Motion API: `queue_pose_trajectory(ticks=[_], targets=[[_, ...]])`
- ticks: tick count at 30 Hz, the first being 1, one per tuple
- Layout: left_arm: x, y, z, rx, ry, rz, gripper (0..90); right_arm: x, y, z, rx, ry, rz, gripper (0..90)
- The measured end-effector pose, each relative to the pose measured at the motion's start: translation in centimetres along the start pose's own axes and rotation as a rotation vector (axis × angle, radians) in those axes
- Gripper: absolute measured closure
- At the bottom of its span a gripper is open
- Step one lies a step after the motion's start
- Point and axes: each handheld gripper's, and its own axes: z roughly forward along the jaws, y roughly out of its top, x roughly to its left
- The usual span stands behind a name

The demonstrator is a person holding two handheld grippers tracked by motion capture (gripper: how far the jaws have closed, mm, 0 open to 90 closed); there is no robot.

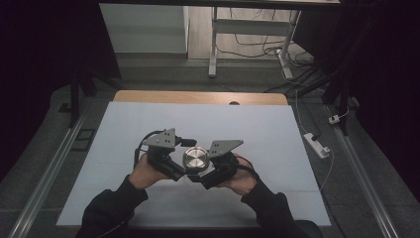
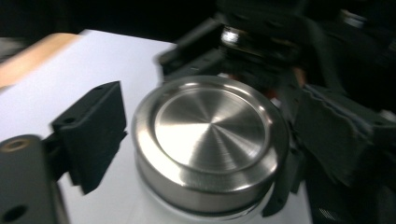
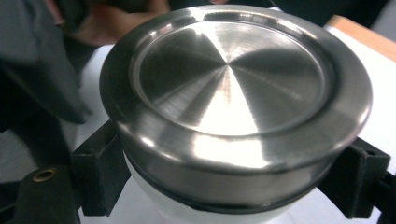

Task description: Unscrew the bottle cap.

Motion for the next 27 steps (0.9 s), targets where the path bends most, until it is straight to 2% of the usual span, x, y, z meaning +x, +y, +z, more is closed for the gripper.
queue_pose_trajectory(ticks=[4, 8, 11, 13, 16, 17, 18, 19, 20, 21, 22, 23, 25, 26, 27], targets=[[0.1, -0.4, 0.3, 0.034, -0.049, 0.035, 17.4, 0.6, 0.1, 0.3, 0.014, 0.037, -0.03, 14.5], [-0.3, -0.3, 0.4, 0.016, 0.003, 0.038, 20.1, 0.6, 0.1, 0.3, 0.016, 0.023, -0.03, 14.6], [-0.6, -0.2, 0.8, -0.004, 0.077, 0.003, 20.2, 0.4, 0.1, 0.1, 0.004, -0.005, -0.011, 14.6], [-1.0, -0.1, 1.3, -0.016, 0.154, -0.032, 20.2, 0.2, 0.0, 0.1, -0.001, -0.041, 0.005, 14.6], [-1.8, 0.1, 2.2, -0.018, 0.294, -0.079, 20.1, -0.2, -0.1, 0.1, -0.007, -0.102, 0.044, 14.5], [-2.0, 0.1, 2.5, -0.017, 0.324, -0.093, 20.0, -0.2, -0.1, 0.1, -0.003, -0.125, 0.052, 14.6], [-2.1, 0.2, 2.6, -0.019, 0.333, -0.1, 19.8, -0.3, -0.2, 0.2, -0.005, -0.137, 0.06, 14.5], [-1.9, 0.2, 2.6, -0.027, 0.317, -0.107, 19.4, -0.3, -0.3, 0.2, -0.007, -0.143, 0.064, 14.5], [-1.6, 0.3, 2.5, -0.039, 0.271, -0.121, 15.3, -0.4, -0.4, 0.2, -0.01, -0.142, 0.069, 14.6], [-1.4, 0.4, 2.2, -0.054, 0.243, -0.134, 9.3, -0.4, -0.4, 0.2, -0.01, -0.14, 0.068, 14.5], [-1.2, 0.4, 1.7, -0.07, 0.224, -0.131, 7.2, -0.4, -0.4, 0.1, -0.008, -0.137, 0.067, 14.5], [-1.0, 0.5, 1.2, -0.081, 0.188, -0.121, 7.2, -0.4, -0.3, 0.1, -0.007, -0.127, 0.065, 14.5], [-0.7, 0.6, 0.3, -0.081, 0.155, -0.098, 6.9, -0.3, -0.3, 0.1, -0.009, -0.095, 0.059, 14.6], [-0.5, 0.6, -0.1, -0.068, 0.107, -0.077, 7.7, -0.2, -0.2, 0.1, -0.01, -0.083, 0.055, 14.5], [-0.5, 0.6, -0.3, -0.051, 0.096, -0.053, 9.1, -0.2, -0.2, 0.1, -0.012, -0.067, 0.046, 14.5]])
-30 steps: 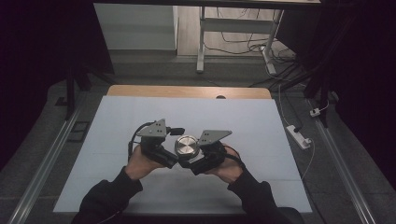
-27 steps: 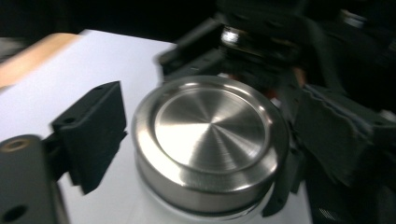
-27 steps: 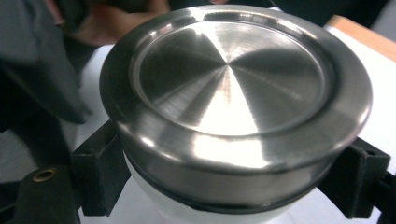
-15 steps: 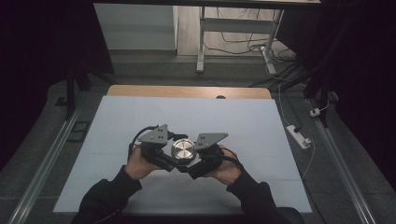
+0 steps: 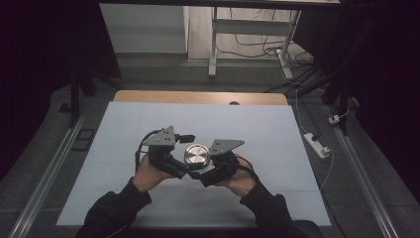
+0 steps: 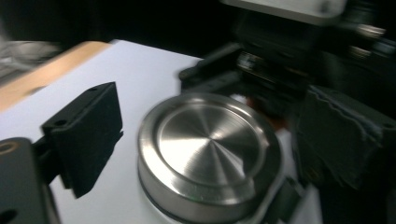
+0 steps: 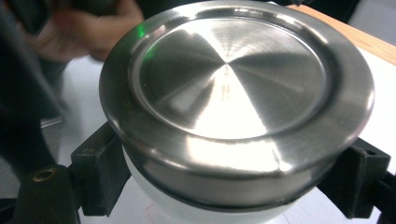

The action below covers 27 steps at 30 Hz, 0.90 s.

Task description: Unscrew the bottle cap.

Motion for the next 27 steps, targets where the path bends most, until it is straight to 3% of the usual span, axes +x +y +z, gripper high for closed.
queue_pose_trajectory(ticks=[6, 8, 11, 16, 21, 27], targets=[[0.1, -0.5, 0.1, 0.083, -0.096, 0.102, 14.7, 0.8, 0.4, 0.0, 0.011, 0.088, -0.052, 14.5], [-0.1, -0.6, 0.4, 0.106, -0.088, 0.116, 15.3, 0.9, 0.5, -0.1, 0.009, 0.096, -0.063, 14.5], [-0.2, -0.6, 0.5, 0.083, -0.063, 0.116, 19.3, 0.9, 0.4, -0.1, 0.011, 0.085, -0.061, 14.5], [-0.7, -0.5, 1.1, 0.054, 0.032, 0.069, 19.9, 0.5, 0.3, -0.2, 0.0, 0.046, -0.035, 14.5], [-1.1, -0.3, 1.6, -0.003, 0.13, -0.027, 20.1, 0.1, 0.2, -0.2, -0.004, -0.02, 0.005, 14.5], [-1.4, 0.0, 1.4, -0.015, 0.144, -0.06, 20.2, 0.3, 0.0, 0.2, 0.002, -0.041, 0.012, 14.5]])
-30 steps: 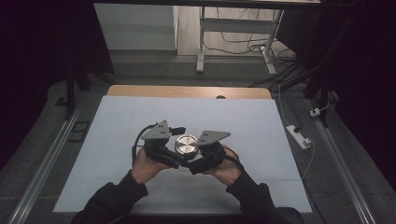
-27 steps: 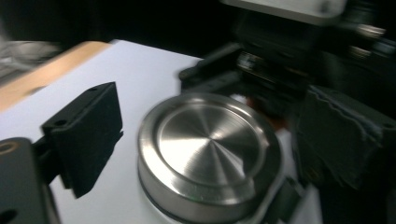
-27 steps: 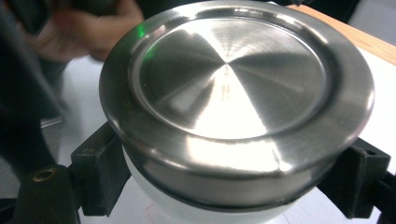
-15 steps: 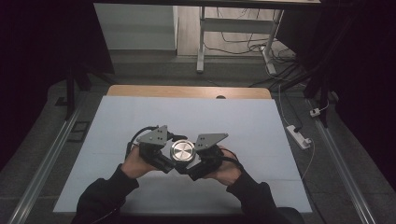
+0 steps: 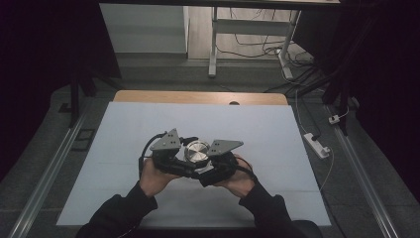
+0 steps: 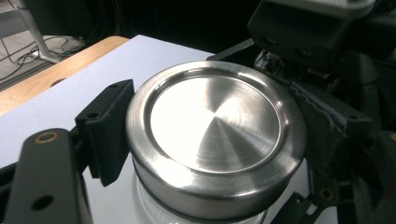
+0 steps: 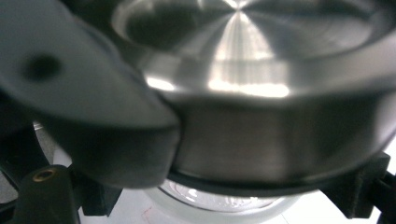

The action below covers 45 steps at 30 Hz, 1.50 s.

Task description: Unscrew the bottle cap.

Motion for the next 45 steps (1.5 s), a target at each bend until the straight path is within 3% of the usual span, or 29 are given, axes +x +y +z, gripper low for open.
queue_pose_trajectory(ticks=[23, 45], targets=[[0.2, 0.1, -1.9, 0.013, -0.022, 0.018, 20.3, -1.5, -0.4, -0.3, 0.005, -0.029, 0.023, 14.5], [-1.4, -0.8, -2.8, 0.009, -0.059, 0.023, 20.3, -3.3, -0.5, -0.7, -0.002, -0.08, 0.033, 14.5]])
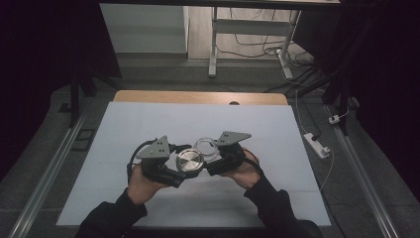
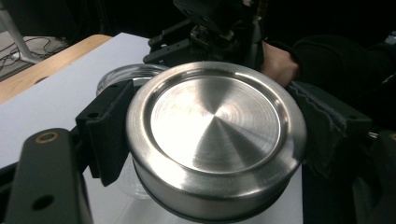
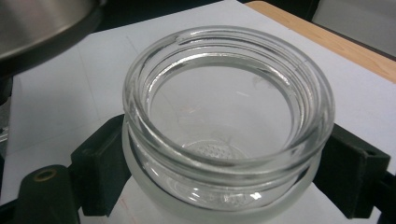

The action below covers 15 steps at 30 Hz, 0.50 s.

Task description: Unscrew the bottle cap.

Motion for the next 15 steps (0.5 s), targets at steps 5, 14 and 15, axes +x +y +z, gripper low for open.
queue_pose_trajectory(ticks=[5, 14, 15], targets=[[-0.4, -0.3, 0.1, 0.008, -0.004, 0.002, 20.3, -0.3, 0.1, 0.0, -0.001, -0.005, 0.005, 14.5], [-1.1, -1.3, 0.4, 0.023, -0.014, 0.01, 20.3, -0.7, 0.4, 0.2, -0.002, -0.015, 0.013, 14.5], [-1.1, -1.4, 0.5, 0.023, -0.012, 0.013, 20.3, -0.8, 0.4, 0.3, -0.002, -0.017, 0.015, 14.5]])
